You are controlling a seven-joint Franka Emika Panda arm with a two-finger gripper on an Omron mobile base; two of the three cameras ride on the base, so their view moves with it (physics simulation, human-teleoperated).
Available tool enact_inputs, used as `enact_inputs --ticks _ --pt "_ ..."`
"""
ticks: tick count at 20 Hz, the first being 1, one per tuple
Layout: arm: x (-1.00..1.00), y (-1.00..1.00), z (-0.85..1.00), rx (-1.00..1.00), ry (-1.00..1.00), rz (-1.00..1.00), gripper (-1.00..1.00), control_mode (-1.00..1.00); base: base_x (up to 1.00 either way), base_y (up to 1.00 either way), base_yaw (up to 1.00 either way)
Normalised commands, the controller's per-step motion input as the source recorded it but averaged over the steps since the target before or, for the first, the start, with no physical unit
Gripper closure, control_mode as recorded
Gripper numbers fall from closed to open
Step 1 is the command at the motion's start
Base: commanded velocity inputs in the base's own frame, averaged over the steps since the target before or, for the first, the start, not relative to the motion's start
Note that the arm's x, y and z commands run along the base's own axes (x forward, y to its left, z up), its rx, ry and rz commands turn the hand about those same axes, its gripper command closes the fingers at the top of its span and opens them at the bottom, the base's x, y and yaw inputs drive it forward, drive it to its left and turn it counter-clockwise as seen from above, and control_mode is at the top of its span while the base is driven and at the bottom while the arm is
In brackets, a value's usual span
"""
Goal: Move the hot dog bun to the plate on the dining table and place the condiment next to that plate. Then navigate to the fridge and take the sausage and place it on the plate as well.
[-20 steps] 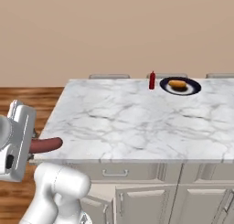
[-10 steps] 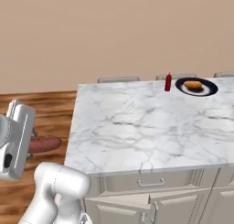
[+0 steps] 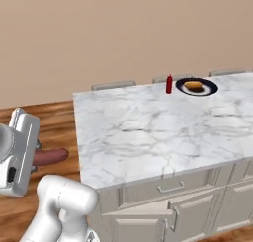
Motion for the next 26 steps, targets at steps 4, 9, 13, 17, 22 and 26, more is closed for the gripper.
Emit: enact_inputs --ticks 4,9,13,17,22,26 --pt "0.0 0.0 0.0 0.0 0.0 0.0 1.0 1.0 0.52 1.0 -0.3" --pt "0.0 0.0 0.0 0.0 0.0 0.0 1.0 1.0 -0.84 1.0 -0.08" --pt "0.0 0.0 0.0 0.0 0.0 0.0 1.0 1.0 -0.61 1.0 -0.05" --pt "0.0 0.0 0.0 0.0 0.0 0.0 1.0 1.0 0.08 1.0 -0.1" --pt "0.0 0.0 0.0 0.0 0.0 0.0 1.0 1.0 0.5 1.0 -0.18" --pt "0.0 0.0 0.0 0.0 0.0 0.0 1.0 1.0 0.58 1.0 -0.2"
